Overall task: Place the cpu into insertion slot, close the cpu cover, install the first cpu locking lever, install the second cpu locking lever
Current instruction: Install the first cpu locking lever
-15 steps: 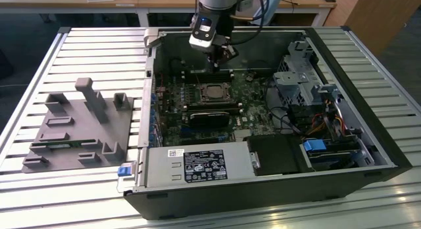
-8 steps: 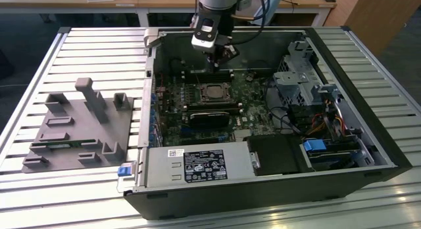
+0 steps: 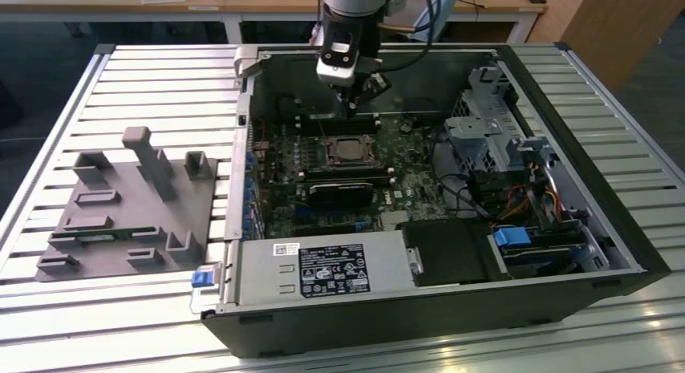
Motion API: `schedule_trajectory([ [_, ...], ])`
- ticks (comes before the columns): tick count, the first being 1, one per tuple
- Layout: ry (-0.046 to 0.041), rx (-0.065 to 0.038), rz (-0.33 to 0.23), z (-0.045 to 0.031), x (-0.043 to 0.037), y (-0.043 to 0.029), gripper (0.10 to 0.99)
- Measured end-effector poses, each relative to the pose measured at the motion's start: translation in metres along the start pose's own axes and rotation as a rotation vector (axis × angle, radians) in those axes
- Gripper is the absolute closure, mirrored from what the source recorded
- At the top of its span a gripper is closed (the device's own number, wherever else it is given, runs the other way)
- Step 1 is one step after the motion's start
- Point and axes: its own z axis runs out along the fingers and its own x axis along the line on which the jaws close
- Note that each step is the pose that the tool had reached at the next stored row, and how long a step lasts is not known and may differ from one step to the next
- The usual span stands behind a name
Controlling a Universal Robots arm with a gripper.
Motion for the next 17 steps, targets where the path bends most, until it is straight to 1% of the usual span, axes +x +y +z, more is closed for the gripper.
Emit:
schedule_trajectory([
  [6, 0.0017, -0.001, -0.05, 0.0, 0.0, 0.0, 0.98],
  [15, 0.0051, -0.002, -0.151, 0.0, 0.0, 0.0, 0.98],
  [17, 0.0064, -0.003, -0.187, 0.0, 0.0, 0.0, 0.98],
])
